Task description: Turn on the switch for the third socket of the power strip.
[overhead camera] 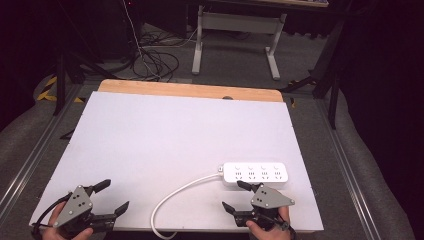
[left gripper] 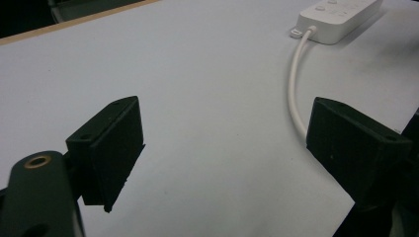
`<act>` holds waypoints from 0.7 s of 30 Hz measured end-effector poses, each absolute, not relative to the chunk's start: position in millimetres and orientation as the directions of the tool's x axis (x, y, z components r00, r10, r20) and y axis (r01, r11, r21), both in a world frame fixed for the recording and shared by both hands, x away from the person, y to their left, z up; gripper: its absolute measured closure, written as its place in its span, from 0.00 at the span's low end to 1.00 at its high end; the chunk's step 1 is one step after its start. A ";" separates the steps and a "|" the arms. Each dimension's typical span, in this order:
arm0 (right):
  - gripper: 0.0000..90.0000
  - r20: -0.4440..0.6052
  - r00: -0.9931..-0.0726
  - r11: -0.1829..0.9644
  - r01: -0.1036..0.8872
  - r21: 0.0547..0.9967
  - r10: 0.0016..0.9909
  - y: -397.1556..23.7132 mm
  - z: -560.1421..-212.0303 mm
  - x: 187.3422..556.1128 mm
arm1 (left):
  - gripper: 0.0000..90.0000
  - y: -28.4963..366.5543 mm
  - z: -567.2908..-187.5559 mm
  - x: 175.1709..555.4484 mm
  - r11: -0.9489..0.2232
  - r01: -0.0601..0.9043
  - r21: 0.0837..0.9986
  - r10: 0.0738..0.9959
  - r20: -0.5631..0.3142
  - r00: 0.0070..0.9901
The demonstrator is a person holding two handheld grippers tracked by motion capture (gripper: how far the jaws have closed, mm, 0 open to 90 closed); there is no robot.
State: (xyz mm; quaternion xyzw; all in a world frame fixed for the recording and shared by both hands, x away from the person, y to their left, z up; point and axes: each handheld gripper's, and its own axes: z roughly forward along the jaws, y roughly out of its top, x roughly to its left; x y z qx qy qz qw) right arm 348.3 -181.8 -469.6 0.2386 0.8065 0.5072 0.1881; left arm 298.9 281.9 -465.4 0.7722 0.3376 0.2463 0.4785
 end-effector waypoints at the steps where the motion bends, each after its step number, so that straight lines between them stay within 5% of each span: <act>1: 0.27 -0.060 -0.815 0.374 0.198 0.906 0.576 -181.5 -467.5 347.5 | 0.17 281.9 -465.5 298.9 -0.315 0.286 0.905 0.757 0.058 0.651; 21: 0.39 -0.069 -0.815 0.431 0.230 0.873 0.575 -177.8 -433.9 353.7 | 0.17 281.1 -466.3 298.3 -0.326 0.291 0.900 0.766 0.071 0.639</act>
